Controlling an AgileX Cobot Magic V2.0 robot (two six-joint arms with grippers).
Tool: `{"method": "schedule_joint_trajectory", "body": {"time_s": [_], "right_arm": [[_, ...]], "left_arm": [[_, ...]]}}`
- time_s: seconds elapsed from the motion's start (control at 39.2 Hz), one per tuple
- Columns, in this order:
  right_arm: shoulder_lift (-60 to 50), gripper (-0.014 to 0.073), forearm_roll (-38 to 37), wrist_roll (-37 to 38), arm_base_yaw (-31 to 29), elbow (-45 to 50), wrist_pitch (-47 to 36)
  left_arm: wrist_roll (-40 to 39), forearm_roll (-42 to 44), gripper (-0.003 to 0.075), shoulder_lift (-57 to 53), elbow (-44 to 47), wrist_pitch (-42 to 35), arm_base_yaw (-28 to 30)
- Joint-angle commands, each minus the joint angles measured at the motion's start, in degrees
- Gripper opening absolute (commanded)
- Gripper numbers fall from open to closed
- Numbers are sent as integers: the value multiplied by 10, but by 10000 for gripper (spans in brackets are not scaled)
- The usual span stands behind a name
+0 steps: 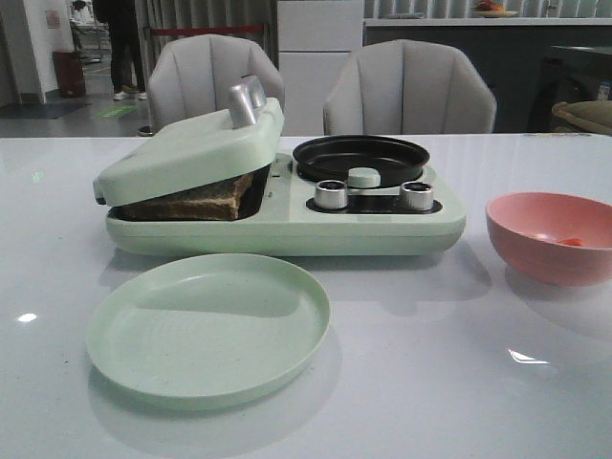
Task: Make breakfast with bread and shrimp
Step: 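Move the right gripper to the pink bowl and grasp its rim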
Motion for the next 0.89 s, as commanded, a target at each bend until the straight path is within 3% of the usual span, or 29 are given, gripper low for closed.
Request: {"method": "schedule_joint_trajectory", "body": {"time_s": [0.0,0.2,0.54,0.69,0.87], "right_arm": [[35,470,14,0,-32,-43,-12],[114,470,49,-6,-107,-69,-2],[264,469,148,-115,-206,-157,58],[339,469,195,-184,-221,-199,84],[408,469,197,-199,-221,-227,89]], "left_arm": [[-6,-4,112,-2,-14,-47,-4],[-6,-4,112,-2,-14,-47,-4],[-6,-4,112,-2,-14,-47,-4],[-6,-4,112,-2,-14,-47,-4],[-6,-4,112,-2,-14,-47,-4]]}}
